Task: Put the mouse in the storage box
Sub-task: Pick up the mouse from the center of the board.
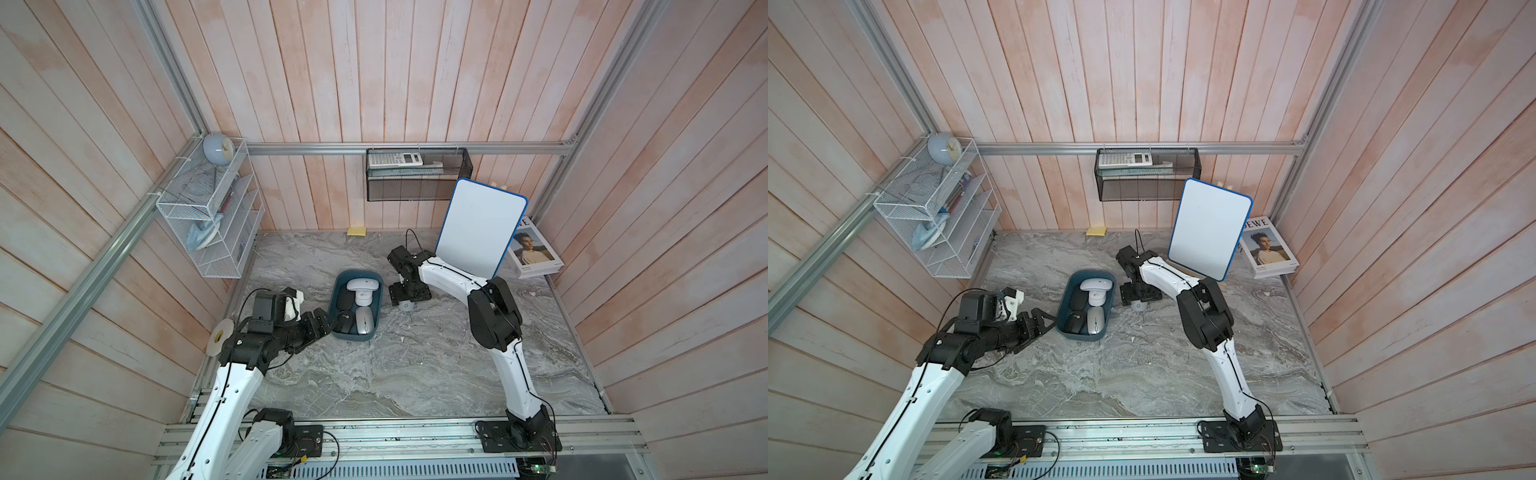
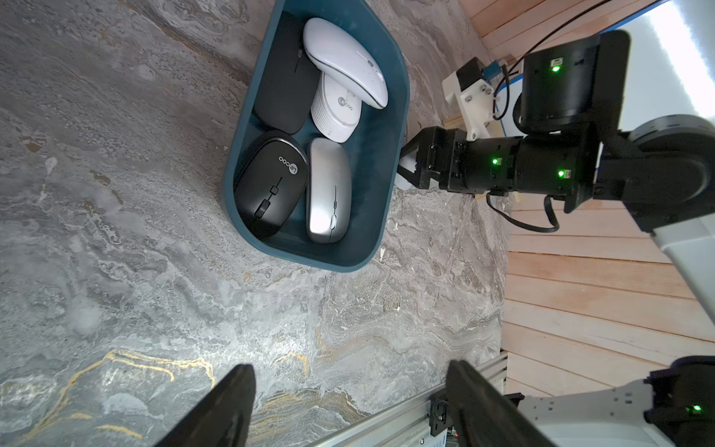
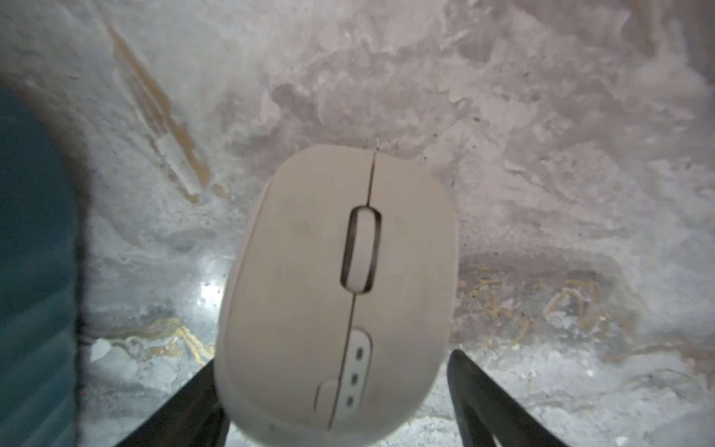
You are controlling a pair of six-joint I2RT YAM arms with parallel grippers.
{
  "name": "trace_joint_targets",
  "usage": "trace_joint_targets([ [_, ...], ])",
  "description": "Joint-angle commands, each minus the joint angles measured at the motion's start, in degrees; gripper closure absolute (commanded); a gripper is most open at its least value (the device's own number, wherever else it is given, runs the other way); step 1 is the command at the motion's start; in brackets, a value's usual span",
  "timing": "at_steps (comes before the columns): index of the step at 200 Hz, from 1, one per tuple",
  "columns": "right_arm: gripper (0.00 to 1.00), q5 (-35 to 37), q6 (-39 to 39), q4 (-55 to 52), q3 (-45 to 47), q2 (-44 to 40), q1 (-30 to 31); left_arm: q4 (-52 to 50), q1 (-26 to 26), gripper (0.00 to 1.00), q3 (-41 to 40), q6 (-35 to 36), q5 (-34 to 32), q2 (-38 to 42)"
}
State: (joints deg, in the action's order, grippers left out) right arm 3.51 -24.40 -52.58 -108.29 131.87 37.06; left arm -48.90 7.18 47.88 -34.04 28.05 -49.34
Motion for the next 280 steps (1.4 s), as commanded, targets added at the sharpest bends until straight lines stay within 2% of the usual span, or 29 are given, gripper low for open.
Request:
trace_joint_targets([
  [1,0.13,-1.25,-1.15,-1.5,-1.95,1.91,-0.77,-0.58,0.12,0.17,-0.39,0.99,-0.85,0.64],
  [53,0.14,-0.86,-2.54,-2.77,-4.71,4.39,-0.85,-0.3,0.11,0.17,-0.56,0.91,-1.01,0.34],
  [110,0.36,-0.16,-2.51,-2.95,-5.0,3.81,-0.68,-0.14,0.11,0.17,-0.68,0.82,-0.85,0.4],
  [137,0.52,0.14,-1.69,-2.15,-3.61,1.08,-0.57,-0.05,0.11,0.17,-0.76,0.74,-0.85,0.47],
  [155,0.55,0.4,-0.71,0.17,-1.19,-2.4,-0.39,-0.05,0.16,0.17,-0.6,0.72,-0.72,0.42],
  [219,0.57,1.95,3.6,5.28,8.68,-15.07,1.39,-0.45,0.11,0.17,-0.11,-0.02,-0.24,0.96],
  [246,0.57,2.83,9.71,11.4,17.66,-24.45,6.41,0.15,0.13,0.17,1.43,-1.45,1.59,0.51],
  [261,0.57,4.7,13.67,15.22,23.77,-30.55,10.52,1.15,0.11,0.17,2.96,-1.96,4.44,0.13],
  [280,0.57,2.43,18.7,19.92,31.42,-37.99,15.63,2.95,0.12,0.15,4.64,-2.6,8.98,-0.69],
])
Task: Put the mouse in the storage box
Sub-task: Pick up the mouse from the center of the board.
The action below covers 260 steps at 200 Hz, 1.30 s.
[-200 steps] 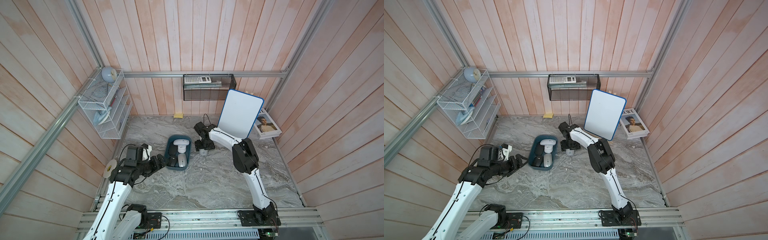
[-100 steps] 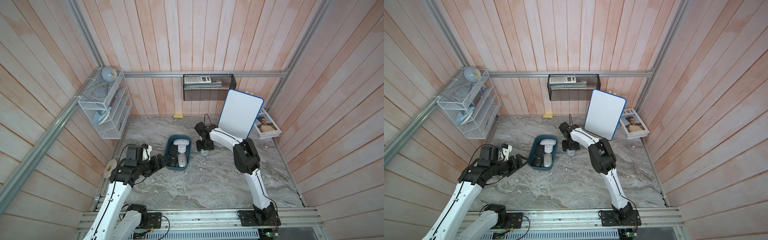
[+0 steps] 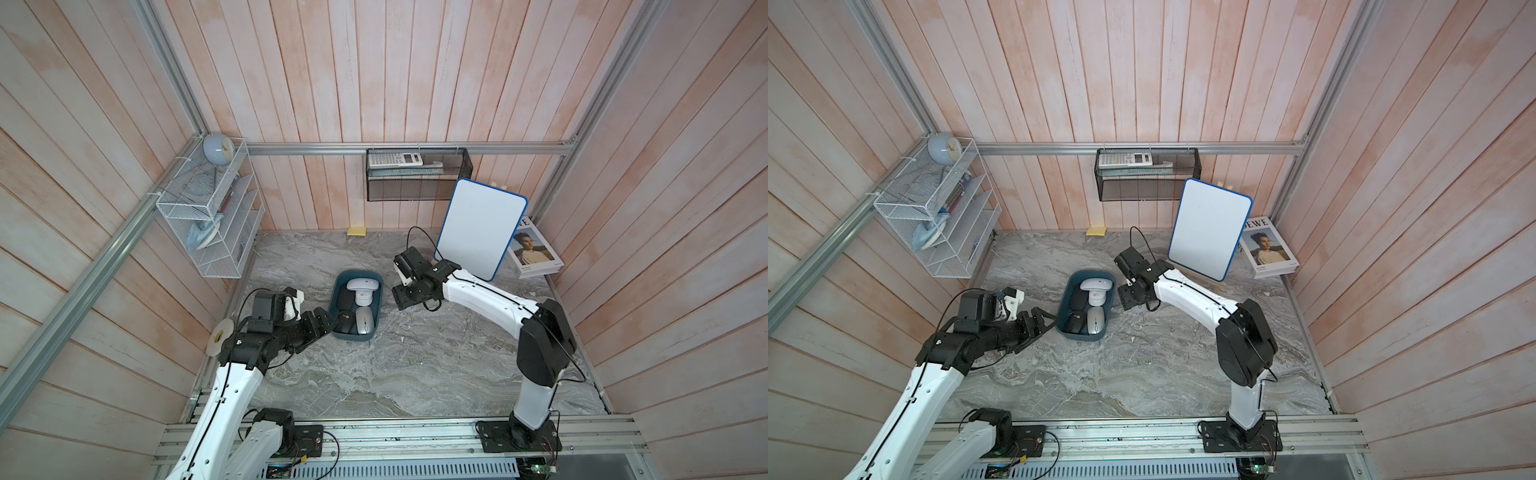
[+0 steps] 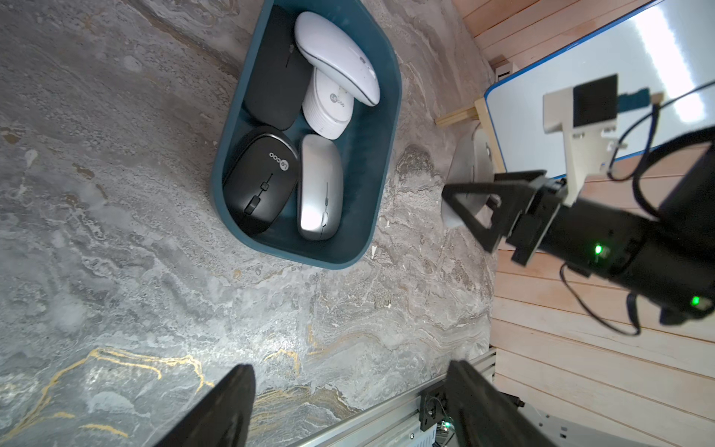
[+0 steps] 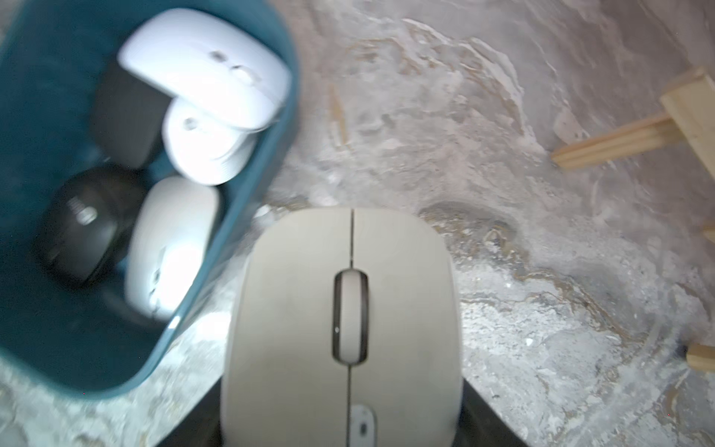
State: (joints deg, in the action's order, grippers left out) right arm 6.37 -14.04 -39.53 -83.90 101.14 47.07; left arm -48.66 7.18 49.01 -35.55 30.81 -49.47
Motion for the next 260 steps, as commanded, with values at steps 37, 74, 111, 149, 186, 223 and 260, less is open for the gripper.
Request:
trace_joint_targets([
  [37,0.56,-1.06,15.69,19.06,20.43,-19.45,15.33,6.42,0.7,0.15,4.1,-1.85,18.11,-3.17],
  [74,0.57,-8.66,16.19,22.31,24.18,-26.34,17.35,10.56,3.84,0.15,1.09,-2.97,21.71,-1.77],
  [111,0.58,-16.19,15.82,21.35,23.54,-28.54,17.35,15.0,10.01,0.16,-1.7,-4.56,21.46,-0.82],
  [149,0.58,-17.43,15.22,20.7,22.88,-27.7,17.35,17.04,13.71,0.2,-2.3,-5.99,20.28,-1.59],
  [186,0.59,-17.1,16.11,21.04,21.71,-26.62,17.35,20.87,17.6,0.28,-3.64,-8.13,19.73,-2.78],
  [223,0.59,-17.8,16.27,20.52,20.19,-25.4,17.33,22.2,18.77,0.32,-4.79,-8.97,19.94,-3.54],
  [260,0.58,-16.92,16.55,20.73,19.96,-25.14,17.35,26.31,19.37,0.38,-6.55,-12.09,21.52,-3.17],
])
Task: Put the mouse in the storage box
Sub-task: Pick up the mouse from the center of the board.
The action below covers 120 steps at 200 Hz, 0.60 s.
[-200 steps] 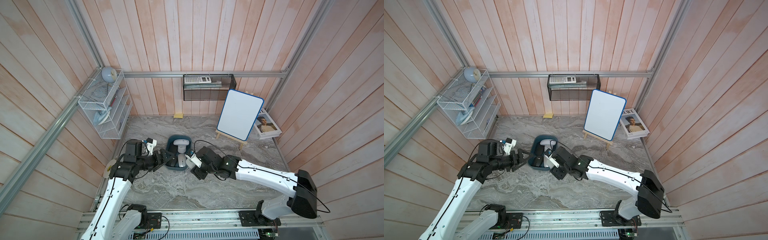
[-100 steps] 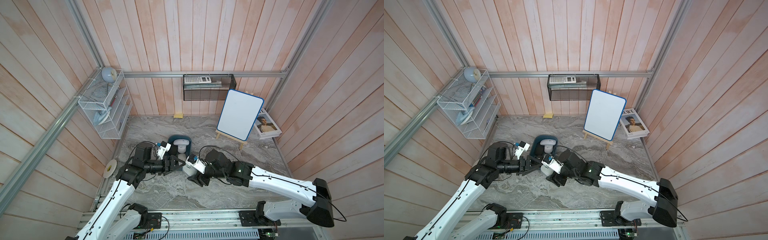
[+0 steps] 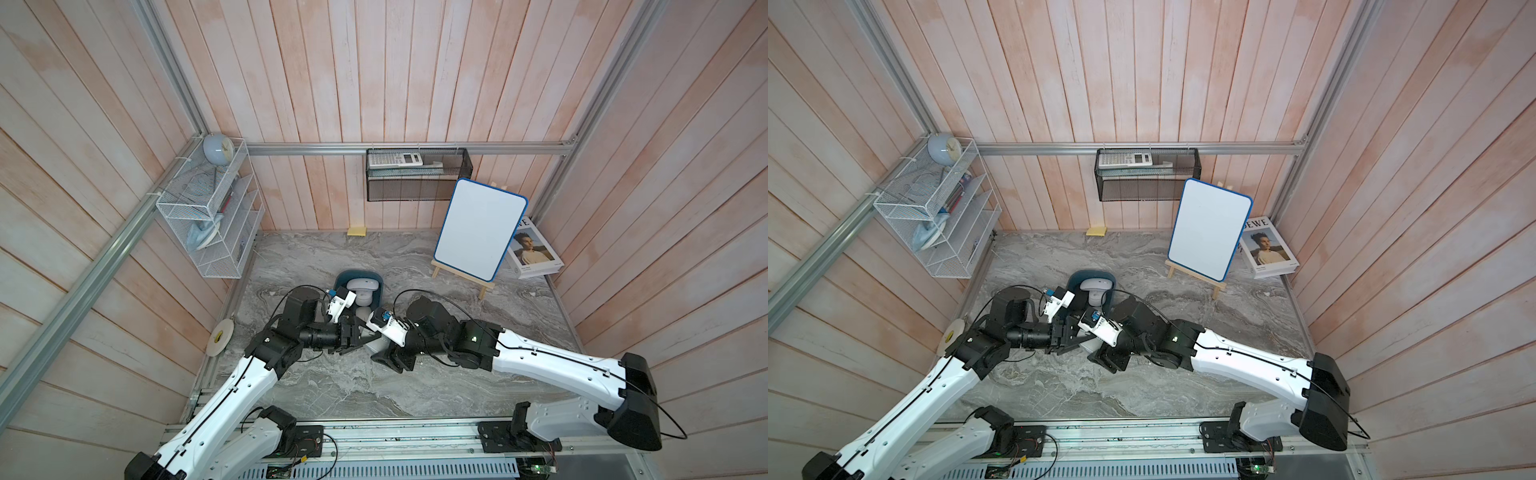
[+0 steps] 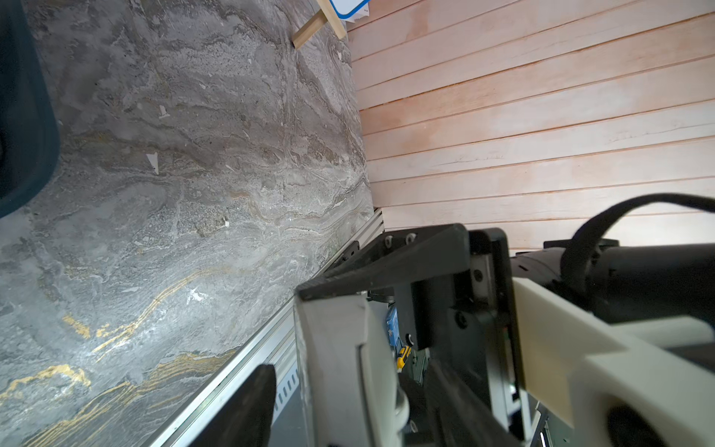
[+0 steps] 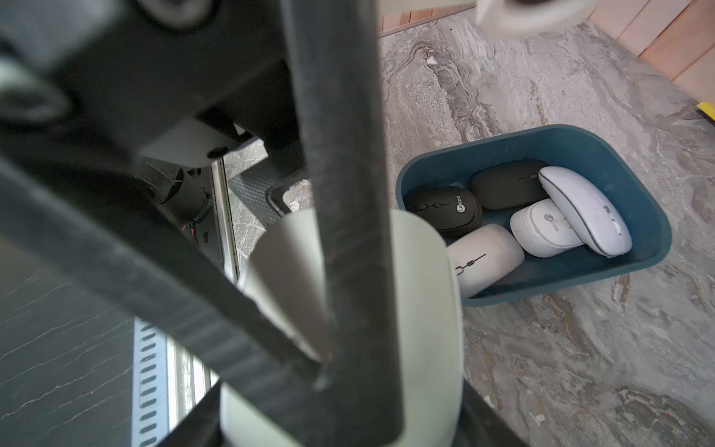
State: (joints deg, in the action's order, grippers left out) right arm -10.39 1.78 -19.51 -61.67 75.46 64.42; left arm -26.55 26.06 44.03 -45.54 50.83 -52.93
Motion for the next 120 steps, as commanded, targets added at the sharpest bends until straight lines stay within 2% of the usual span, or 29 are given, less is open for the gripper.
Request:
trace_joint_targets([
  [1,0.58,-0.16,0.75,0.66,-2.34,0.56,0.0,4.29,0.53,0.38,-1.62,-2.19,1.57,0.37],
  [67,0.57,1.23,1.64,0.25,-3.75,1.97,0.0,6.68,0.65,0.63,-2.26,-4.21,2.32,-0.03],
  [85,0.54,1.91,1.67,0.42,-3.84,2.06,0.0,6.17,0.65,0.73,-2.02,-4.03,2.26,-0.1],
  [103,0.46,2.12,1.28,0.68,-3.76,1.99,0.0,6.31,0.66,0.79,-1.85,-4.45,1.59,-0.14],
  [120,0.26,2.31,1.09,0.76,-3.75,1.89,-0.01,6.81,0.65,0.84,-1.6,-4.82,0.99,-0.07],
])
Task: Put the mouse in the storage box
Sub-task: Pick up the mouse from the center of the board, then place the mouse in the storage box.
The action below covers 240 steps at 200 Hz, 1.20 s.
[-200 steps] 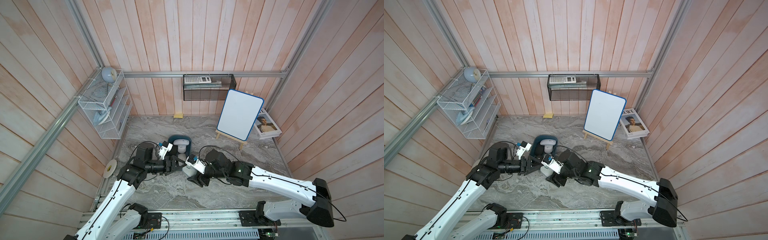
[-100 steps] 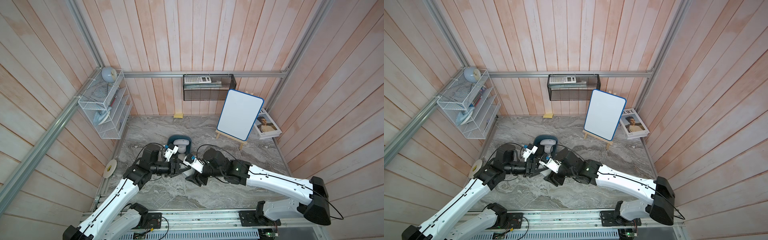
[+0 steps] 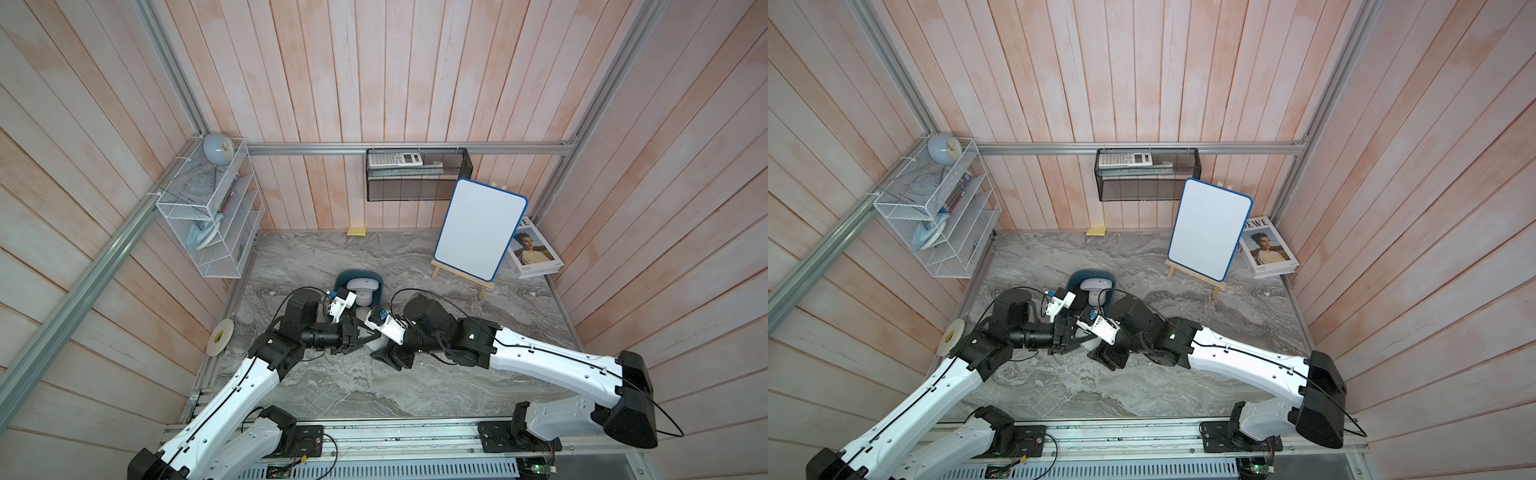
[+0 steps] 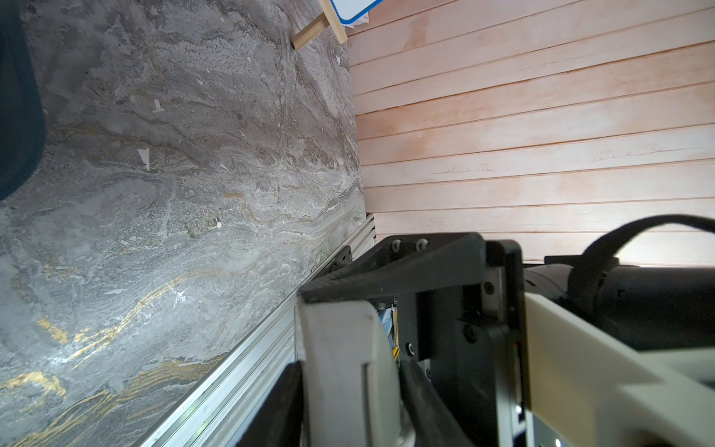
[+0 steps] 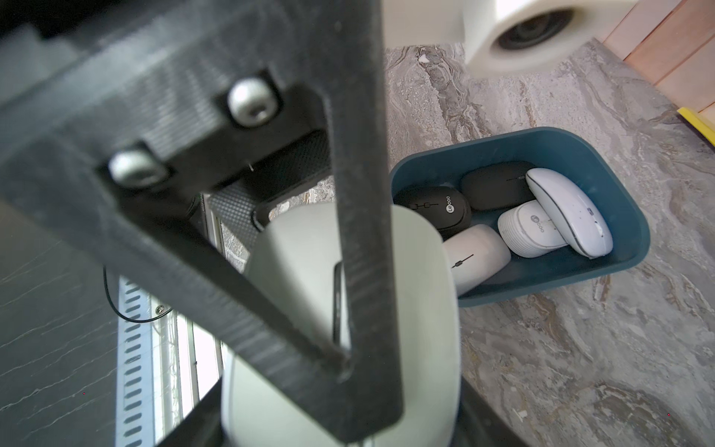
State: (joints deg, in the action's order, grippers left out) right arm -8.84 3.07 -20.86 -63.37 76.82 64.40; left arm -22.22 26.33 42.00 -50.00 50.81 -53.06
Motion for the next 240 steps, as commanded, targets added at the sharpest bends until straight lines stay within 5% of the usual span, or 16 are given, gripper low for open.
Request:
trace_joint_targets([
  [1,0.25,0.75,-0.23,2.08,-2.12,0.53,0.02,2.51,0.44,0.84,0.44,-0.4,0.94,0.06],
  [25,0.02,1.5,0.09,1.96,-1.37,0.03,-0.04,2.77,0.39,0.87,1.14,-0.54,0.27,-0.17],
  [92,0.02,6.9,-1.26,3.7,5.11,-7.34,-0.47,3.08,-5.67,0.87,2.21,0.19,0.09,-3.05],
  [123,0.02,0.59,-2.93,0.82,6.11,-11.44,-3.95,6.28,-11.2,0.87,2.64,-0.12,2.37,-6.29],
  [240,0.02,1.69,-5.91,2.21,12.22,-19.73,-6.57,16.79,-18.15,0.87,8.12,3.17,-3.88,-31.51],
])
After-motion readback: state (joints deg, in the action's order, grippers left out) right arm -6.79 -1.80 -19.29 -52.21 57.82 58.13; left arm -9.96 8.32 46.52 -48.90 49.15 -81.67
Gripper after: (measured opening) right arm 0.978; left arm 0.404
